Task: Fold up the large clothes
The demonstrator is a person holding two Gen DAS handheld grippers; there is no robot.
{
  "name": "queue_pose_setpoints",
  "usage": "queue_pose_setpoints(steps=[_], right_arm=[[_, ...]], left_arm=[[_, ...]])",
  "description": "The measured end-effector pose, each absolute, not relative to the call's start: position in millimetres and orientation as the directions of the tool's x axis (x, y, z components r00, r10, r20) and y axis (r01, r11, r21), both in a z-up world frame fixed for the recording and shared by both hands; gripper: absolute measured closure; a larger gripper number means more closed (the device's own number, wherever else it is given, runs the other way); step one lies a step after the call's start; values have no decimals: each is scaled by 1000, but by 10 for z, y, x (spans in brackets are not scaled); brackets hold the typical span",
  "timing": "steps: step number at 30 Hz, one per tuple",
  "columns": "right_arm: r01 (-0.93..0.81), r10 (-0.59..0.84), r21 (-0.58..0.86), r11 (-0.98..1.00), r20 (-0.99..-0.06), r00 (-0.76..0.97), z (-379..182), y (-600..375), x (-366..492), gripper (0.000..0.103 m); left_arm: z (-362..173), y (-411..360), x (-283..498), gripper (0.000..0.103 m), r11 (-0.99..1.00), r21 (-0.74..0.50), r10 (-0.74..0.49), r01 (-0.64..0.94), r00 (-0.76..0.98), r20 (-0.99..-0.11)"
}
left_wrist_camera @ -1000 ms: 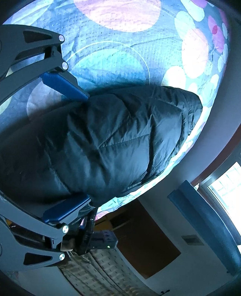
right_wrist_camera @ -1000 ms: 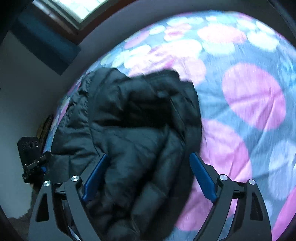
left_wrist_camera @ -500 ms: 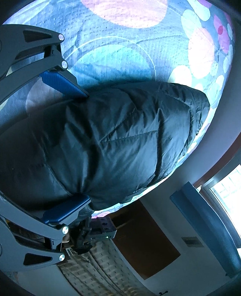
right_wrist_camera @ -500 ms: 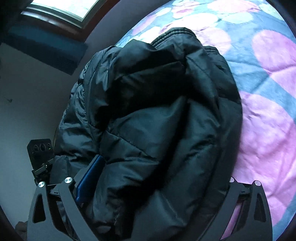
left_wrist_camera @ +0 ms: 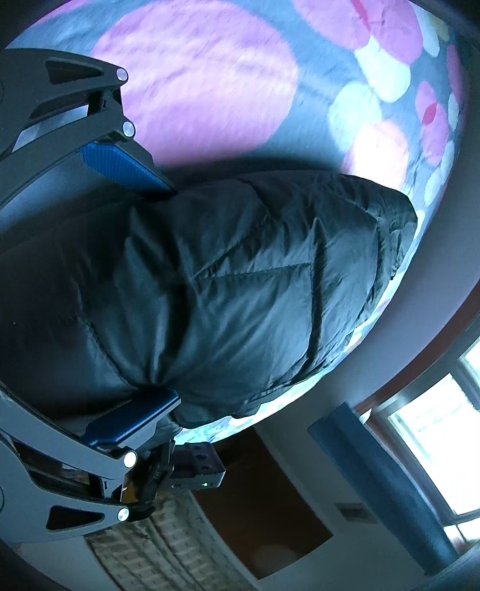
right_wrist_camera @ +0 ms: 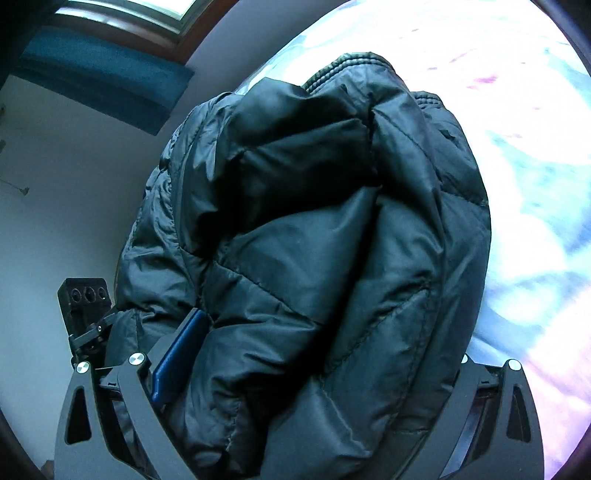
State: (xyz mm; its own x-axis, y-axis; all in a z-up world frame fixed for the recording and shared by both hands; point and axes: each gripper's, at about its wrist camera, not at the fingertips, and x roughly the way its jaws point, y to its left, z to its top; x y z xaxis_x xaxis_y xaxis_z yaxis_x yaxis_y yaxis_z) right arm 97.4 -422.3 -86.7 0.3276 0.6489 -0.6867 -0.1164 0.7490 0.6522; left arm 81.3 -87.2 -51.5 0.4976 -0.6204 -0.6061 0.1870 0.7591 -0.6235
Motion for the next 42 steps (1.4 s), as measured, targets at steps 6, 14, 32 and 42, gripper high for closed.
queue_pose_setpoints(steps=[6, 14, 32, 42], right_arm=[[-139, 668, 662, 736, -678, 305, -925, -3929, 1131, 5], [-151, 676, 666, 730, -672, 302, -952, -3707, 1180, 5], [-172, 691, 676, 717, -656, 304, -985, -3972, 1091, 4], [-180, 696, 683, 708, -630, 344, -1033, -4024, 1140, 5]], left_arm=[[-497, -495, 983, 3, 789, -594, -576, 160, 531, -622], [-492, -153, 1145, 3, 811, -568, -537, 140, 564, -627], [-516, -90, 1184, 2, 811, -567, -532, 144, 585, -613], [-494, -94, 1128, 2, 825, -548, -509, 138, 604, -613]])
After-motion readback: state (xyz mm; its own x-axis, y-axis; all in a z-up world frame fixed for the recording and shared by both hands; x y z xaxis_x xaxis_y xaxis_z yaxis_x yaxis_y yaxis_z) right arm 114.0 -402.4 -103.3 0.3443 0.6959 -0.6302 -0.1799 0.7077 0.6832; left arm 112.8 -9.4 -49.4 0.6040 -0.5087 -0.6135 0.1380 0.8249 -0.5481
